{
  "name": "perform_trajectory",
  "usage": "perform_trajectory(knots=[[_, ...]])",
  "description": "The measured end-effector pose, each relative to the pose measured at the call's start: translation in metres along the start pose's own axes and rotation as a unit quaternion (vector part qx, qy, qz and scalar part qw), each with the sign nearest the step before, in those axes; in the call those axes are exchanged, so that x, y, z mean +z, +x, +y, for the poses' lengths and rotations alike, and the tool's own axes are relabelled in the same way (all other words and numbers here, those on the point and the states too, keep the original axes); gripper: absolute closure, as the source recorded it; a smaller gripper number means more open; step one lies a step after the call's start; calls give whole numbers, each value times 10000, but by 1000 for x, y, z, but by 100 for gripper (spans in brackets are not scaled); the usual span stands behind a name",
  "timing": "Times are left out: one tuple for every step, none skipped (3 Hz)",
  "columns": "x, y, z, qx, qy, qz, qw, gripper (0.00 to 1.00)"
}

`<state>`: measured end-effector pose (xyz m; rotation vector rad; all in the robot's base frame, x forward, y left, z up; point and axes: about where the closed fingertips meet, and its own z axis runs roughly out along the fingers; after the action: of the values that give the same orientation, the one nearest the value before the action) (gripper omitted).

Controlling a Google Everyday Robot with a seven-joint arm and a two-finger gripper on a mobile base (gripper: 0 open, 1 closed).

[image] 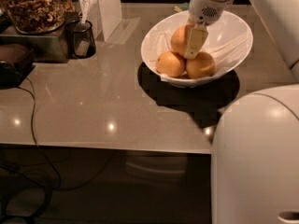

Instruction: Pick orange from white bowl

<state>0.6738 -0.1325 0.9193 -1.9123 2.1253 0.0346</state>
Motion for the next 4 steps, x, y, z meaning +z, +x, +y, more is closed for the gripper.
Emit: perform_trajectory(knots=[[0, 0, 2, 1, 1, 0, 10000, 89], [0, 0, 2, 1, 1, -1, 10000, 100], [-11, -1, 12, -136, -49, -381, 9992, 100], [-40, 16, 39, 19, 44, -941, 9956, 100]])
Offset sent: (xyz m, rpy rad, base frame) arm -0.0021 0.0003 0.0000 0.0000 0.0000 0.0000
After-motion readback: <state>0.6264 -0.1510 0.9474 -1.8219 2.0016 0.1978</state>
